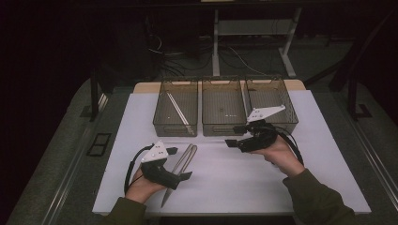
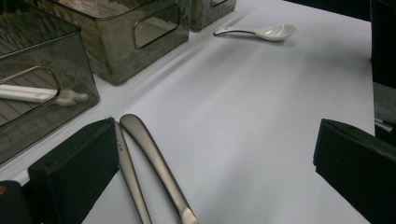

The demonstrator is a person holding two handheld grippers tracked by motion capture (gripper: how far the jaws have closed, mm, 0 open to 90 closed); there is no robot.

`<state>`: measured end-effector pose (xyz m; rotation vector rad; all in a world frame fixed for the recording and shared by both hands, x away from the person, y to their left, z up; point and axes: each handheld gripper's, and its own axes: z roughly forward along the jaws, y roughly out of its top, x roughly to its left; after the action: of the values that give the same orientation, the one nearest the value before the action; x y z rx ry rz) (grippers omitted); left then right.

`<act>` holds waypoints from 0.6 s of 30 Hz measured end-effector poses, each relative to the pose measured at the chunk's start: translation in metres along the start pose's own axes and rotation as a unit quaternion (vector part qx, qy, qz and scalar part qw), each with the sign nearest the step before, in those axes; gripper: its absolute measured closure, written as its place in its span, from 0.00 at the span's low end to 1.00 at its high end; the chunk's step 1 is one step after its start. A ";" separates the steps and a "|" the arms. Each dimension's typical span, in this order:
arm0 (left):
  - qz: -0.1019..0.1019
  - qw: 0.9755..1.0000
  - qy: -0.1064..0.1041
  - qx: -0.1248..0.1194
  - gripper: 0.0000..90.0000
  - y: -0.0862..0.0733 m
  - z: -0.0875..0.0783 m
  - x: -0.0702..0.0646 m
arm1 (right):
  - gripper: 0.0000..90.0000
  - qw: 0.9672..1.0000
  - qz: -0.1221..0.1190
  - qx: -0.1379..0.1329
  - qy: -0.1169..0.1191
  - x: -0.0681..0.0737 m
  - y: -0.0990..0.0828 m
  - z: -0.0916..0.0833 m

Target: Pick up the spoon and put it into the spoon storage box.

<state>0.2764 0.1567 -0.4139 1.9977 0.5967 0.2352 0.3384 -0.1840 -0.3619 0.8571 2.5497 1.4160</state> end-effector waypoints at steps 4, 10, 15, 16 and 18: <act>-0.003 1.000 0.002 -0.003 0.00 0.000 -0.001 0.000 | 0.39 1.000 -0.002 0.006 -0.004 0.001 -0.010 -0.007; -0.005 1.000 0.002 -0.003 0.00 0.000 -0.001 -0.001 | 0.39 1.000 0.004 0.010 -0.014 0.002 -0.029 -0.019; -0.005 1.000 0.002 -0.004 0.00 0.000 -0.001 -0.001 | 0.39 1.000 0.007 0.011 -0.029 0.001 -0.041 -0.028; -0.005 1.000 0.002 -0.003 0.00 0.001 -0.001 -0.001 | 0.39 0.999 0.008 0.011 -0.032 0.000 -0.043 -0.029; -0.005 1.000 0.002 -0.003 0.00 0.001 -0.001 -0.001 | 0.39 0.999 0.011 0.010 -0.036 -0.001 -0.046 -0.032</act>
<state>0.2754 0.1569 -0.4129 1.9893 0.6082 0.2339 0.3083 -0.2277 -0.3813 0.9250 2.5128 1.3425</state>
